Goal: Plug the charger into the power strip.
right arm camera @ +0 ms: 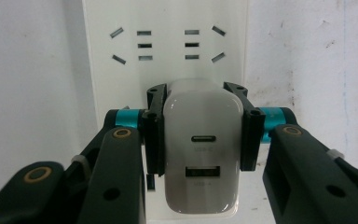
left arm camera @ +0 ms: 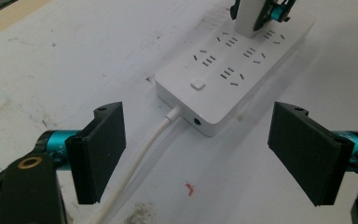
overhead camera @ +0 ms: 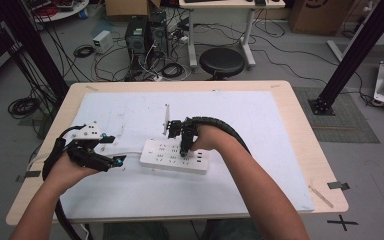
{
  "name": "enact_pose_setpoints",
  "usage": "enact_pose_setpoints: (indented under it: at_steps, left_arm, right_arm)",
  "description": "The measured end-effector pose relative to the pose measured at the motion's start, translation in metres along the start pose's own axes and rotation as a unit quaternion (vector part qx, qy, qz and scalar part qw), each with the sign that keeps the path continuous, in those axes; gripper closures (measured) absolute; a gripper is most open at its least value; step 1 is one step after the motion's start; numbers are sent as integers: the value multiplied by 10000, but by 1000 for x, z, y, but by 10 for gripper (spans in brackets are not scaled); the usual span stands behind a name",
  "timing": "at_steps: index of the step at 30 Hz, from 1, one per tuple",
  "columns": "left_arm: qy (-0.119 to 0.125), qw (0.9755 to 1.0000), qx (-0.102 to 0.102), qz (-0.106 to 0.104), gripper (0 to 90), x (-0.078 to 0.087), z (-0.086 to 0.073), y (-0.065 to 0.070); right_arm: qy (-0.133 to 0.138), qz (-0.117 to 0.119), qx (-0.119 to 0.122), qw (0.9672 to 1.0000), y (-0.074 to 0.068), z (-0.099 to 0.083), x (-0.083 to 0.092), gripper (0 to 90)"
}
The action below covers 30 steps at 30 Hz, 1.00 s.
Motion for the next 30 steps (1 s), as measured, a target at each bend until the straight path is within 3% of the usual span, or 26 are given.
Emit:
enact_pose_setpoints:
  at_steps: [6,9,16,20,22,26,27,30]
  left_arm:
    - [58,10000,-42,9,191,5,4,3]
    - [34,10000,-52,1,191,5,4,2]
    - [9,10000,-77,-8,191,5,8,0]
    - [10,9999,-115,-13,191,6,12,-1]
    - [10,9999,-142,-19,191,7,15,-1]
    - [103,9998,-195,-21,190,10,21,-3]
    - [97,9997,-208,-35,190,10,22,-4]
    - [150,9995,-258,-46,188,9,25,-5]
  right_arm:
    - [2,11,45,10000,0,0,2,624]
    - [70,-9,-29,10000,1,-1,8,546]
    - [148,-79,-379,9991,7,-9,20,424]
    - [587,-87,-703,9958,12,-10,35,373]
    - [859,-51,-875,9924,14,-12,44,367]
    - [1350,9,-1271,9827,18,-19,60,335]
    - [1465,13,-1371,9797,19,-23,63,321]
    - [1884,-3,-1733,9667,21,-33,75,293]
Point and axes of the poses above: each handheld gripper's, and its own axes: x roughly backward along the jaws, z roughly out of its top, y roughly to its right, the point moved 10 cm from there along -x, roughly forward along the jaws, and after that the axes turned 13 degrees about -z, right-handed, at the moved point
